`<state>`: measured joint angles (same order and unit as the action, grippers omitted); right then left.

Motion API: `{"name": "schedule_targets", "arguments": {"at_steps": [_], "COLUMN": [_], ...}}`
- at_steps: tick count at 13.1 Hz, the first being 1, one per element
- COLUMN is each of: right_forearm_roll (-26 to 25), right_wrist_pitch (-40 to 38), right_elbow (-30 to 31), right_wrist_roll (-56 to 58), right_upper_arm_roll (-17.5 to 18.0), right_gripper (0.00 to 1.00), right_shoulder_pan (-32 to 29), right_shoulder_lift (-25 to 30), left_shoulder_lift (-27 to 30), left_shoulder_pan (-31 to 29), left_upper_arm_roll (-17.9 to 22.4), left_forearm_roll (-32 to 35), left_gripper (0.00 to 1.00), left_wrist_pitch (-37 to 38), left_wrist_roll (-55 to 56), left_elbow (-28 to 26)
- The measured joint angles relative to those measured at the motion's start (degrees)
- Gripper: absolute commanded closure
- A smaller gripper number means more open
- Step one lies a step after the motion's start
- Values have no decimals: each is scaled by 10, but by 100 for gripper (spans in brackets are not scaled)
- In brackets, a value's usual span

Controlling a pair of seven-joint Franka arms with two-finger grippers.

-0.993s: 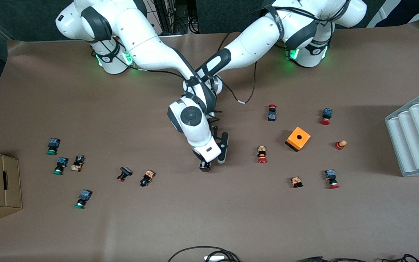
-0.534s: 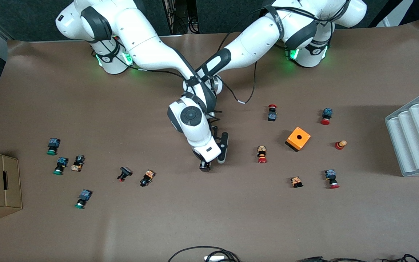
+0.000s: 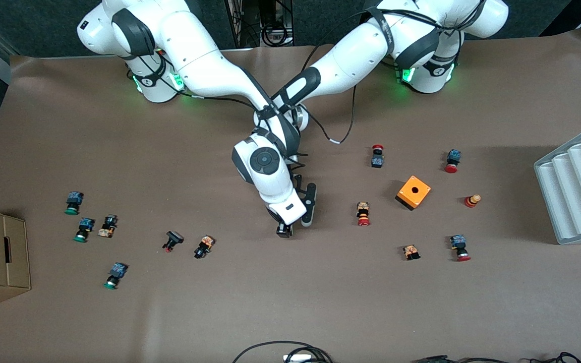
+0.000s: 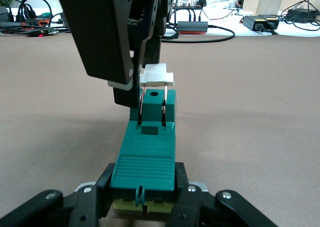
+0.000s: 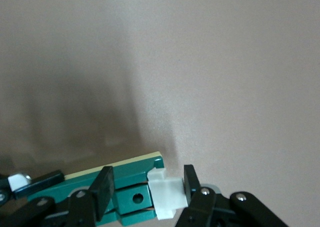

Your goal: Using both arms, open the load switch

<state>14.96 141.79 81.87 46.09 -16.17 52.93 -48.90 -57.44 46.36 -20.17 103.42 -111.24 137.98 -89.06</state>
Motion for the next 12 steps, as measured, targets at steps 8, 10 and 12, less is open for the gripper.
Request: {"name": "schedule_targets", "arguments": {"at_steps": [8, 10, 12], "right_forearm_roll": [0, 0, 0], "right_wrist_pitch": [-4, -4, -4], "right_elbow": [1, 2, 3], "right_wrist_roll": [0, 0, 0], "right_upper_arm_roll": [0, 0, 0], "right_gripper": [38, 38, 38], "right_shoulder_pan": [0, 0, 0], "right_shoulder_lift": [2, 2, 3], "left_shoulder_lift": [0, 0, 0], "left_shoulder_pan": [0, 0, 0], "left_upper_arm_roll": [0, 0, 0], "left_forearm_roll": [0, 0, 0], "left_gripper": [54, 54, 54], "left_wrist_pitch": [0, 0, 0], "left_wrist_roll": [0, 0, 0], "left_elbow": [0, 0, 0]}}
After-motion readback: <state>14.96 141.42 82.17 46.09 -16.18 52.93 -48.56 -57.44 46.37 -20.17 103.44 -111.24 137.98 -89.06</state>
